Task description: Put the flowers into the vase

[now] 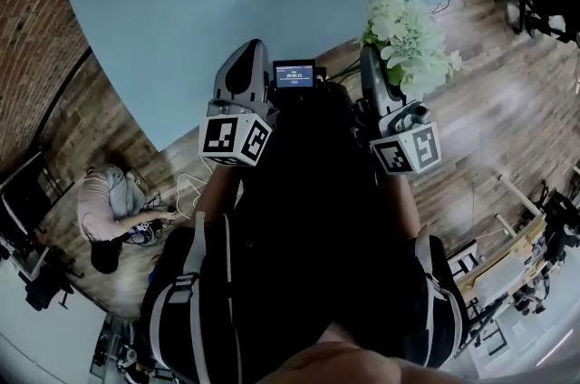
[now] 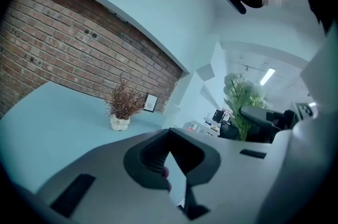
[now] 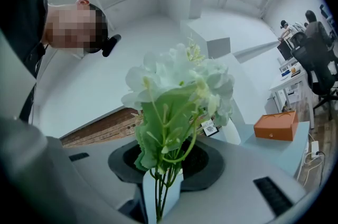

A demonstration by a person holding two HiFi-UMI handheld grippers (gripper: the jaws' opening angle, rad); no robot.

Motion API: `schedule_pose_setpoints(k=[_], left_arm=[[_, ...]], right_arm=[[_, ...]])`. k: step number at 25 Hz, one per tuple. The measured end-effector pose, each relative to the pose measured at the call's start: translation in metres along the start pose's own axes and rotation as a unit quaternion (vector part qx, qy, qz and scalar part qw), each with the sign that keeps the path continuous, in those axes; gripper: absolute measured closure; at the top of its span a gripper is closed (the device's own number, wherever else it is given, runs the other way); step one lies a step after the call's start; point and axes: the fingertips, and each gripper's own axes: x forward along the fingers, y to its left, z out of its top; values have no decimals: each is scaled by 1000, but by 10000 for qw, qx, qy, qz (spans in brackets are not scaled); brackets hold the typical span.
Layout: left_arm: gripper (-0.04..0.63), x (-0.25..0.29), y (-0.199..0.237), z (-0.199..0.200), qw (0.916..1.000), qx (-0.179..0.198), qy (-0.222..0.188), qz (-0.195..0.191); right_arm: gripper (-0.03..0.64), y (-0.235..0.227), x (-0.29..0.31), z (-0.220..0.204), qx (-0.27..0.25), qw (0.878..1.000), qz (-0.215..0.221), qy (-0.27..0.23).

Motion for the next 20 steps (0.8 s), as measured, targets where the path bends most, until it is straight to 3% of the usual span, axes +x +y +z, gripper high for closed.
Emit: schedule_pose_setpoints(k=[5, 12, 20], left_arm=[[572, 36, -32, 4, 9996, -14, -152, 233], [572, 83, -85, -14, 9959, 21, -255, 868], [572, 156, -184, -21, 9955, 343, -293, 836]], right_arm=[[480, -41, 11, 13, 179, 9994, 284, 36], [480, -111, 17, 31, 482, 9944, 923, 164], [480, -204, 0, 68, 696, 9903, 1173, 270]])
